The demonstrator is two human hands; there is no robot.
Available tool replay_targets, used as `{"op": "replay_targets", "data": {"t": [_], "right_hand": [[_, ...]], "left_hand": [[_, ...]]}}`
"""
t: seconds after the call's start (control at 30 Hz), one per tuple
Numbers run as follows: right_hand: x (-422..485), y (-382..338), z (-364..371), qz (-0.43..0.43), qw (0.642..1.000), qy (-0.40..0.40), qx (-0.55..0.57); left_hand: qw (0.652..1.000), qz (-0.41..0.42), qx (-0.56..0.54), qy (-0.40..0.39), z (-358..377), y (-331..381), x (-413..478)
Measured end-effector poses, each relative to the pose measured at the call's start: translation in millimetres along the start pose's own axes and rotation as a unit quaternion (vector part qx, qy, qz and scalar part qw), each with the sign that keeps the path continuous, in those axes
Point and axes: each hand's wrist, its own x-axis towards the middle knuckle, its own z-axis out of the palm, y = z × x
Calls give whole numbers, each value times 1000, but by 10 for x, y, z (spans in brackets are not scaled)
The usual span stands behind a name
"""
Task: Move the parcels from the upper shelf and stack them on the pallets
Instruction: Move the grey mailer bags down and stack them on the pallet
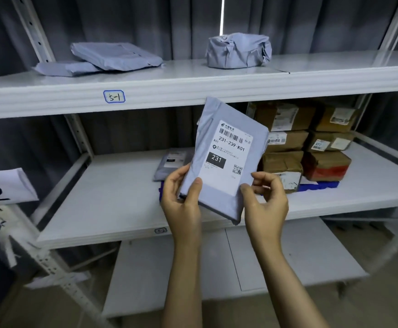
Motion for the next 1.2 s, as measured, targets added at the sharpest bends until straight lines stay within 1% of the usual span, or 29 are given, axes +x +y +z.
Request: {"op": "replay_targets", "data": {"t": [0.23,0.43,0.57,0.77,0.87,1.03,1.2], "right_hand": [[31,170,-90,55,997,-48,-29],[102,366,69,55,989,-115,-78],[170,495,300,60,979,-164,-110],[352,689,705,38,960,-225,-162],[456,797,889,33,952,-238,-188],[571,955,1167,45,941,-248,-223],[670,1104,1459,58,935,-271,-223]], "left_hand": [[996,-47,65,-24,-25,-206,25],[983,-18,169,-66,-158,-447,236],[970,-17,218,-106,-333,-629,501],[968,-51,215,-119,-538,-866,1023],[967,-68,215,-120,-564,-965,1226],[965,-73,217,-125,-563,-1079,1548],[964,-83,222,-123,-606,-1166,1862]]}}
